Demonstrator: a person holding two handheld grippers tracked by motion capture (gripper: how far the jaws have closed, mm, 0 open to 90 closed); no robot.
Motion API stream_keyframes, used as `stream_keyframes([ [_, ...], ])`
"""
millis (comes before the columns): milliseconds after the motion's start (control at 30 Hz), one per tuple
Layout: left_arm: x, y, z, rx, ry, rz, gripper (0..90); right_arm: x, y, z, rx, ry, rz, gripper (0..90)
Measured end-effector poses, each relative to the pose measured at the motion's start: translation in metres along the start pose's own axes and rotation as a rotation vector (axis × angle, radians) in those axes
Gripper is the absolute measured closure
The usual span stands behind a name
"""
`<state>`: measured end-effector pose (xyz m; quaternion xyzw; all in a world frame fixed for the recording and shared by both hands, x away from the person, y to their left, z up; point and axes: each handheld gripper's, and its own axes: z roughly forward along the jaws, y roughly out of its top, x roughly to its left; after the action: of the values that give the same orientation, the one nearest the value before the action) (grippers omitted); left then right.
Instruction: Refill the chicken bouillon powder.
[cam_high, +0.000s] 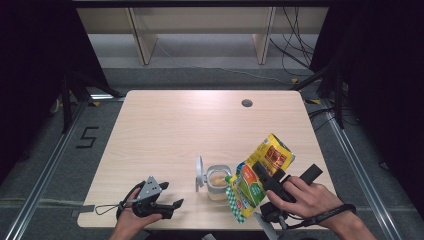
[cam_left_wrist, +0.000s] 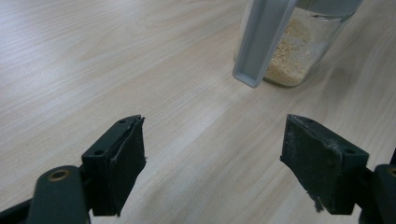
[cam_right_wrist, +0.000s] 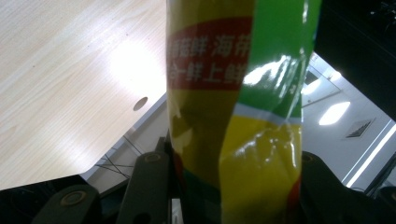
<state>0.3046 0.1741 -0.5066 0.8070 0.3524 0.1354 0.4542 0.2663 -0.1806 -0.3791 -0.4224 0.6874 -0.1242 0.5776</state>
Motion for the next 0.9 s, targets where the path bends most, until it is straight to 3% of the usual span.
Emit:
stream_keyframes([
  [67,0.0013,0.0008,-0.0011,0.003,0.004,0.029,20.7,0.0017,0.0001,0.0007,-0.003,0.001,0.003,65.6],
  [100,-0.0004,-0.0001,0.0009,-0.022,0.01,-0.002,20.7,0.0024,0.0002,0.0005,0.0,-0.003,0.003,65.6],
  [167,-0.0001,0.0,0.0005,-0.007,-0.001,-0.005,20.7,0.0036,0.0,0.0,0.001,0.0,0.019,65.7],
  [233,0.0014,0.0003,-0.0008,0.016,0.01,0.028,20.7,0.0043,-0.0004,0.0003,-0.001,0.0,0.021,65.7],
  [333,-0.0002,0.0002,0.0003,-0.007,-0.001,-0.006,20.7,0.0058,-0.0005,-0.0005,0.003,-0.014,0.033,65.7],
  [400,0.001,0.0002,-0.0008,0.002,0.005,0.023,20.7,0.0076,-0.0003,-0.0004,-0.001,-0.006,0.051,65.7],
  [467,0.0006,0.0004,-0.0003,-0.001,0.001,0.002,20.7,0.0086,0.0002,-0.0002,-0.005,-0.009,0.047,65.8],
  [500,0.0016,0.0008,-0.0003,0.001,0.001,0.02,20.7,0.0079,0.0001,-0.0007,-0.005,-0.018,0.035,65.8],
  [533,-0.0002,0.0001,0.0,0.0,0.001,-0.002,20.7,0.0082,-0.0001,-0.001,-0.001,-0.021,0.035,65.8],
  [600,0.0004,0.0002,-0.0007,0.005,0.004,0.019,20.7,0.008,-0.0006,-0.0014,0.002,-0.022,0.033,65.8],
  [667,0.0002,0.0002,0.0006,-0.016,0.01,0.002,20.7,0.009,-0.0013,-0.0014,-0.004,-0.011,0.053,65.8],
  [800,0.0007,0.0005,-0.0009,0.002,0.005,0.019,20.7,0.0089,-0.0014,-0.002,0.003,-0.019,0.057,65.8],
  [867,0.0,0.0,0.0005,-0.017,0.008,0.0,20.7,0.0089,-0.0014,-0.0027,0.007,-0.02,0.067,65.8],
  [900,0.0016,0.0007,-0.0013,0.005,0.005,0.025,20.7,0.0088,-0.0013,-0.0024,0.002,-0.021,0.061,65.8],
])
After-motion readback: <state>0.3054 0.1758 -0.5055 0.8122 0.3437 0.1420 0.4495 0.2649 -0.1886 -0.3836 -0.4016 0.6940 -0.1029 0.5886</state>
